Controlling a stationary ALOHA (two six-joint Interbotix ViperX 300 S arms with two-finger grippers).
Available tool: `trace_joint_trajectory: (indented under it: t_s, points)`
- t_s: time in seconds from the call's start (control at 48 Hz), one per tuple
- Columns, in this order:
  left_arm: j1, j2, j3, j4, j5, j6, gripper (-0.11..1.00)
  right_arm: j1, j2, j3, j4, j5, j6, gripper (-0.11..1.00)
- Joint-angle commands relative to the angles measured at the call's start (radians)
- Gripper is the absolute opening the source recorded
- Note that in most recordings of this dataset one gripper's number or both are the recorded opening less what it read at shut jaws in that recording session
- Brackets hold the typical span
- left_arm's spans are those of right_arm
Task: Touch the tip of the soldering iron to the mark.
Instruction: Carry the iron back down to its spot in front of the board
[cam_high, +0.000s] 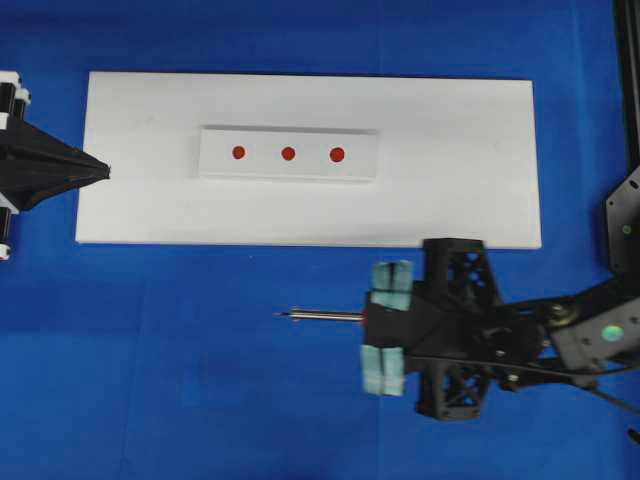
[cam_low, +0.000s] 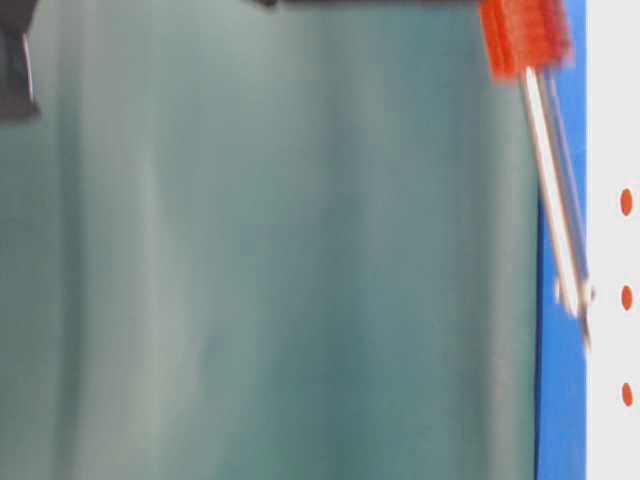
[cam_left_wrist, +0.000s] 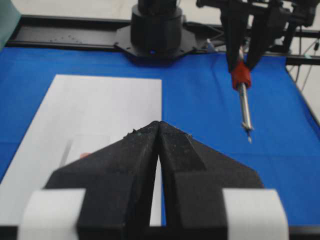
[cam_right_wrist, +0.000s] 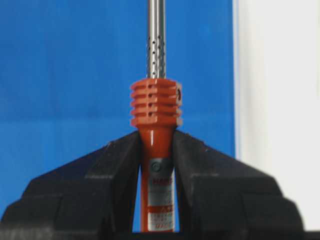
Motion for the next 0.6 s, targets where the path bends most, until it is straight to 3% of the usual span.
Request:
trace_joint_trajectory:
  t_s: [0.0, 0.354, 0.584]
  points:
    - [-0.002, 0.005, -0.012, 0.002, -0.005, 0.0, 0.0, -0.02, 0.017, -0.055, -0.005, -0.034, -0.015, 0.07]
    - [-0.006, -0.003, -0.012, 0.002, -0.006, 0.0, 0.0, -0.087, 0.155, -0.201, -0.005, -0.072, -0.063, 0.07]
    - [-0.008, -0.003, -0.009, 0.002, -0.005, 0.0, 0.0, -0.091, 0.184, -0.235, -0.005, -0.078, -0.091, 0.07]
